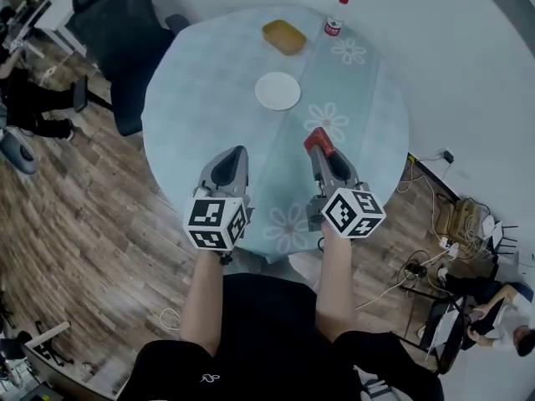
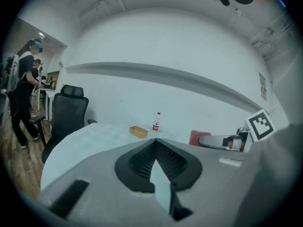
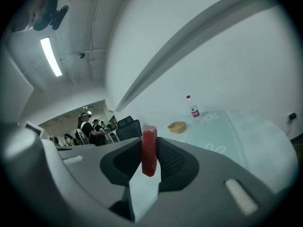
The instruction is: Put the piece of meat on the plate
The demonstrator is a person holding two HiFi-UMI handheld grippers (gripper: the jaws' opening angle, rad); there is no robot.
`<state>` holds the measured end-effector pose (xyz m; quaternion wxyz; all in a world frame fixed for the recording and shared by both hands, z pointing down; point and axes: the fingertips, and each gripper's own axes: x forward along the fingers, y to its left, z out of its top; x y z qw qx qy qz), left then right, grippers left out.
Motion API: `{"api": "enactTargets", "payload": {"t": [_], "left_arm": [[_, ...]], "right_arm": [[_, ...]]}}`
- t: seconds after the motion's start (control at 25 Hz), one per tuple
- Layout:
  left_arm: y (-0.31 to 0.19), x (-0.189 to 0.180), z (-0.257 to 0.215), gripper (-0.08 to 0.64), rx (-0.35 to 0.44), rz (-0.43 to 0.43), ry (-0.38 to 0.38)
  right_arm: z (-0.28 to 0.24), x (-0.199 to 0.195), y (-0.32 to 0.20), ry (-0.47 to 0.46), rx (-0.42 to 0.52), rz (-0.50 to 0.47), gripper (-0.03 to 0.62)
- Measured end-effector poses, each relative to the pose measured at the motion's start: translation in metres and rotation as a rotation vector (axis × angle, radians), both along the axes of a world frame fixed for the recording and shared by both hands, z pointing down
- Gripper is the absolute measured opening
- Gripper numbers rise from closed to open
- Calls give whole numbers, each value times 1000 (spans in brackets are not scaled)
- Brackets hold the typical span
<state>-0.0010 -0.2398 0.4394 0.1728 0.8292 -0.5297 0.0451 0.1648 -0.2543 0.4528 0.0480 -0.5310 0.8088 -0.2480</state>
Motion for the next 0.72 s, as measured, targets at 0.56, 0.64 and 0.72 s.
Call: {"api": "enactTargets", "payload": {"t": [0.56,0.64,0.72], "left_arm": [[-71,-4,72,-5,-201,91,-57],[-83,-12,75,-5,-213,90,-55],[-93,-20,78,-5,-223,78,-52]], "right_arm": [[107,-46,-97,15,-283,-54,100],[130,-47,-123,37,-344,-67,100],[146,-49,-150,59,-397,-93,100]]}}
